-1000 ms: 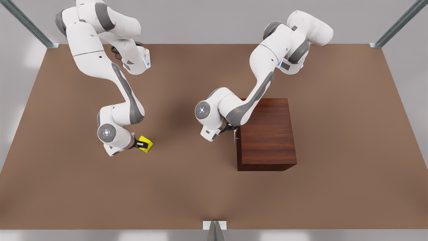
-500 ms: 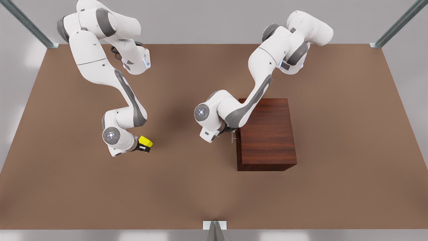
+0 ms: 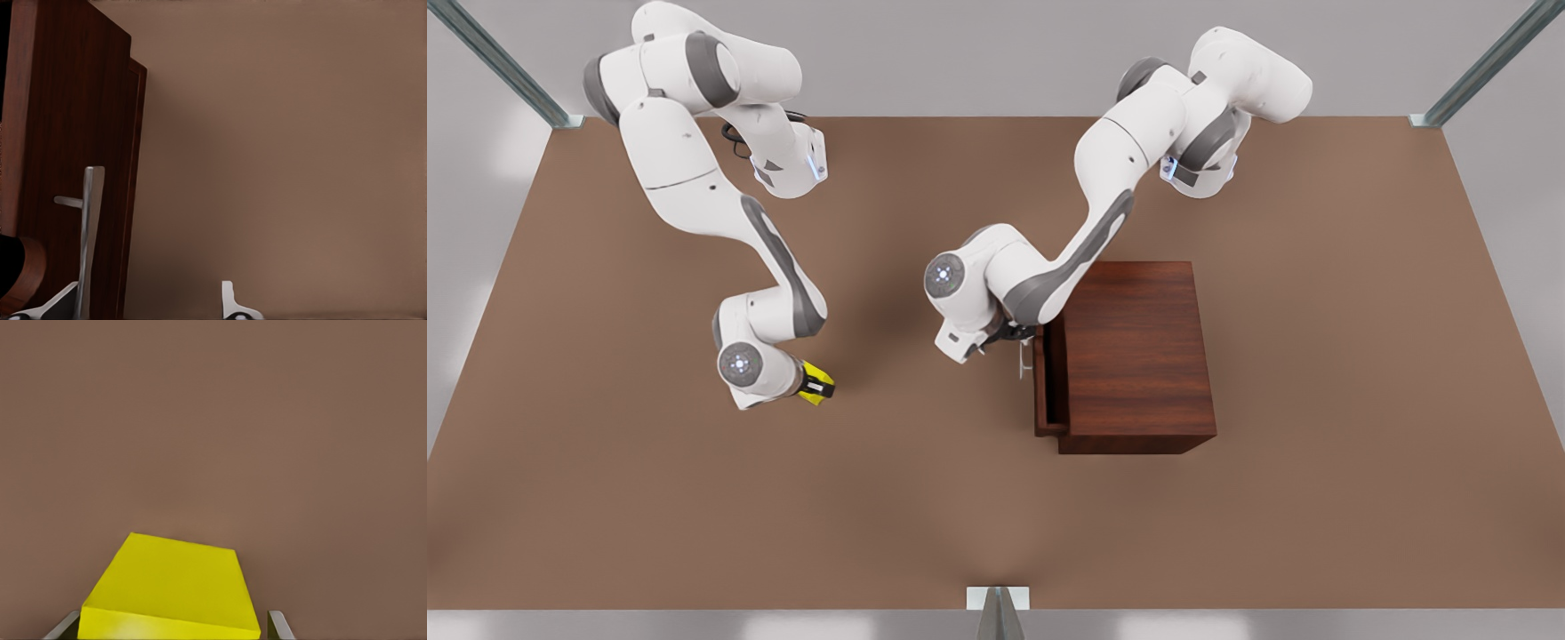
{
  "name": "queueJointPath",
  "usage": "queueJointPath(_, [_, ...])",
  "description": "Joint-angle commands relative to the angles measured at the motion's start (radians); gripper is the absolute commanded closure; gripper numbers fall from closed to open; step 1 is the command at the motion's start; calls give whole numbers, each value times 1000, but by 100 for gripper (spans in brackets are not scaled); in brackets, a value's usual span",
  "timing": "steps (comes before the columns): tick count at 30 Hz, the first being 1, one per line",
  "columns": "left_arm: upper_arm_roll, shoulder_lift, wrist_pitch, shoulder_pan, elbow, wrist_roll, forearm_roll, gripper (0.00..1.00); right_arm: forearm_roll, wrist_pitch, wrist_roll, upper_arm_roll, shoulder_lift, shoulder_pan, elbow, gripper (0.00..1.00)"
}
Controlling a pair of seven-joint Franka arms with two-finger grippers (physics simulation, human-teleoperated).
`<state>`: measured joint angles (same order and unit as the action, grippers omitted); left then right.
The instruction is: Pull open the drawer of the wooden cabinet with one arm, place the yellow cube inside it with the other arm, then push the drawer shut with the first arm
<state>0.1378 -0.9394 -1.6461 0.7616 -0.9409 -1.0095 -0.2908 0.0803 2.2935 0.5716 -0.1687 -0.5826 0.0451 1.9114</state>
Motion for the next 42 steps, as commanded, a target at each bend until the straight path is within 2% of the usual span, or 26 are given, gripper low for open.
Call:
queueJointPath(1, [3,1,-30,8,1,-14,4,0,1,17,22,0,-9,1,0,0])
queueJointPath(9, [-15,-35,-80,28,62,-14,2,0,3,29,22,0,-29,1,-3,2])
queueJointPath(11, [-15,-35,-80,34,62,-14,2,0,4,29,22,0,-29,1,-6,12])
queueJointPath(13, [-17,-35,-72,45,62,-23,2,0,9,27,7,0,-36,1,-11,29])
queueJointPath(15, [-17,-36,-80,53,63,-26,2,0,9,24,5,-2,-36,1,-15,36])
queueJointPath(19, [-17,-73,-87,68,108,-27,2,0,9,-17,-12,-8,-20,1,-48,37])
queueJointPath(27, [-18,-55,-60,67,116,-24,4,0,7,-115,-95,-14,0,1,-150,37])
queueJointPath(30, [-18,0,55,53,166,-24,33,0,6,-131,-136,-26,0,10,-186,37])
queueJointPath(33, [-17,175,268,-39,166,-21,88,0,7,-131,-141,-37,0,15,-199,37])
queueJointPath(34, [-17,289,455,-141,166,-15,174,0,6,-131,-170,-40,1,19,-216,37])
queueJointPath(35, [-17,349,549,-235,166,0,226,0,6,-135,-193,-66,1,19,-236,37])
queueJointPath(36, [-14,399,690,-395,165,233,243,0,6,-160,-283,-117,1,19,-284,37])
queueJointPath(37, [-12,401,744,-485,163,403,239,0,9,-160,-341,-152,-2,41,-318,37])
queueJointPath(38, [-15,421,740,-535,162,544,233,0,10,-161,-397,-152,-2,100,-347,37])
queueJointPath(39, [-17,637,530,-587,-200,764,180,0,12,-163,-464,-153,-6,168,-377,37])
queueJointPath(40, [-17,738,370,-613,-391,809,190,0,12,-163,-516,-153,-9,228,-410,37])
queueJointPath(42, [-9,708,397,-607,-375,801,190,0,16,-167,-613,-152,-6,332,-505,37])
